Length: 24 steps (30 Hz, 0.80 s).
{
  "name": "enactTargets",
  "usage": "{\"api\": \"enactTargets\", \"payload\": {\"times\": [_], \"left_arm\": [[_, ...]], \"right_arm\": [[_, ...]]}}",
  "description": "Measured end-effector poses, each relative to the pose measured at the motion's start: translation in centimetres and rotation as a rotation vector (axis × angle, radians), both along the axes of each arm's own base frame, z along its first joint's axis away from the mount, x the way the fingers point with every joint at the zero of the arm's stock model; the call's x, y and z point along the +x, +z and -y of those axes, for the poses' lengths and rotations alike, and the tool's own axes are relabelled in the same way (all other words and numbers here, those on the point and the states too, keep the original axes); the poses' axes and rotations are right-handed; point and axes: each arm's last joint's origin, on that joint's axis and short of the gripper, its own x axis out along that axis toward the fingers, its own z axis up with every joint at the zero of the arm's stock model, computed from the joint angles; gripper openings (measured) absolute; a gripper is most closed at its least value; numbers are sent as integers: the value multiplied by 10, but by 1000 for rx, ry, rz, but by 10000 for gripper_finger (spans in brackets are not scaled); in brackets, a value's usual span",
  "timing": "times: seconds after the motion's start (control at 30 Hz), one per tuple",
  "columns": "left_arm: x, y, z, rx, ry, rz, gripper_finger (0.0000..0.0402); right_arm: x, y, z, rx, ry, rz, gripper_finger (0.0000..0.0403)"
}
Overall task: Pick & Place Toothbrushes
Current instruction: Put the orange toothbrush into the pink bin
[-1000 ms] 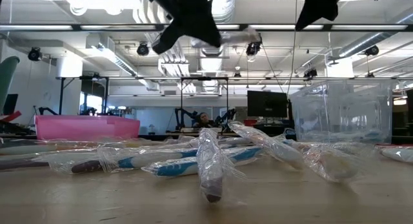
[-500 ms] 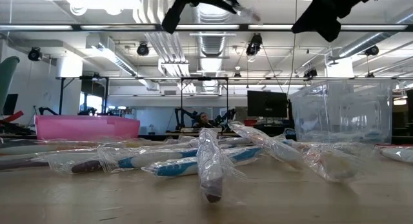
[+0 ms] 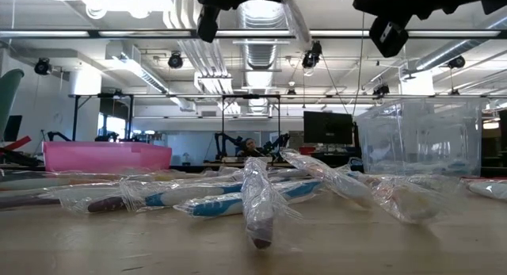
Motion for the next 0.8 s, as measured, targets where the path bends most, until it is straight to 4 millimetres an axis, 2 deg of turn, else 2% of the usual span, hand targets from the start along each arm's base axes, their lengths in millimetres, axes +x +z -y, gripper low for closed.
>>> {"api": "enactTargets", "payload": {"times": [0.3,0.8], "left_arm": [[-5,0,8,21,-31,61,17],[-4,1,8,15,-34,69,18]], "right_arm": [[6,-1,-3,-38,37,49,15],[31,-16,-9,-32,53,53,125]]}}
